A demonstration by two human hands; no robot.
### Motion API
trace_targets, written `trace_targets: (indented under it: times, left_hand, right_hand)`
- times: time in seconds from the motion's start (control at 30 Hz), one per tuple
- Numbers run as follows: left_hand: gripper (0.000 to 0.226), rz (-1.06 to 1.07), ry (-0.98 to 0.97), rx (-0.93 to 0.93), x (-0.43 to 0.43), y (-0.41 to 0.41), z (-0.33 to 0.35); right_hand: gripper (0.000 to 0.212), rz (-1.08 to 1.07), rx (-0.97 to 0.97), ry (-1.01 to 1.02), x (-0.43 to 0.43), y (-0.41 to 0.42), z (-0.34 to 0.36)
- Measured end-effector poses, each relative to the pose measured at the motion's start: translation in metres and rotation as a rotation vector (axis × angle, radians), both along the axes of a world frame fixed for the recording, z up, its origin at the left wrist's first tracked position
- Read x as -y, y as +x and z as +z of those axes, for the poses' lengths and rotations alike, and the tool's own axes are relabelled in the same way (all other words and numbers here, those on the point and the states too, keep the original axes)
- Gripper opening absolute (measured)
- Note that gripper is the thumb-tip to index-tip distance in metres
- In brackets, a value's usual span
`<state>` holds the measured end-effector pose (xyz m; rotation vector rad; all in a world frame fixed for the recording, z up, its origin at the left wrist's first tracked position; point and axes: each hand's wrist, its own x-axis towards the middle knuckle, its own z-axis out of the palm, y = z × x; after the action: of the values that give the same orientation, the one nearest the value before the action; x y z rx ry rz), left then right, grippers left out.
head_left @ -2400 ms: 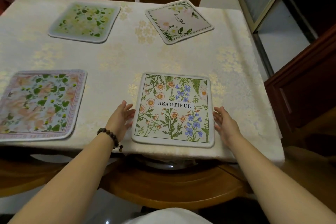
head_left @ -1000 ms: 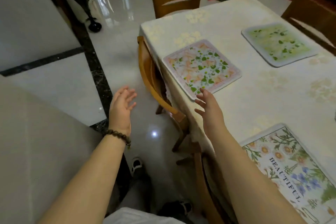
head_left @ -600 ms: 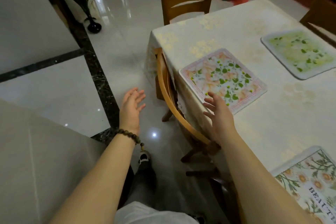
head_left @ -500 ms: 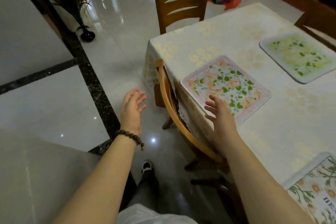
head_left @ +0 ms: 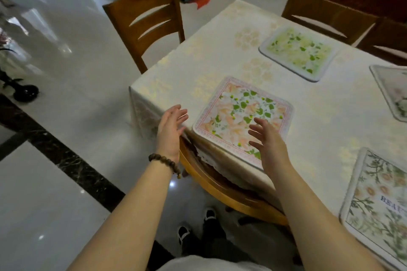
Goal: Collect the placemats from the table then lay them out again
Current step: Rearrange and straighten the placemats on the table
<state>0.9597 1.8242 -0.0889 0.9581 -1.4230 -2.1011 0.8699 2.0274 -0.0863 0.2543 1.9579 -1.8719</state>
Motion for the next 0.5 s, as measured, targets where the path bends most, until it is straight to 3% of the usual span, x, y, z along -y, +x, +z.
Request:
trace_targets:
  times: [0.2,0.5]
  left_hand:
    - [0.023,-0.244,-0.029,0.055,-0.010,-0.056,-0.009]
    - [0.022,-0.396,-0.042,0.138,-0.005,-0.129,-0.015]
  right_hand:
    - [0.030,-0.168,0.031,-0.037,-0.018,-0.029,-0.010]
    - [0.029,-0.300,0.022,-0.052,-0.039,-0.074,-0.025]
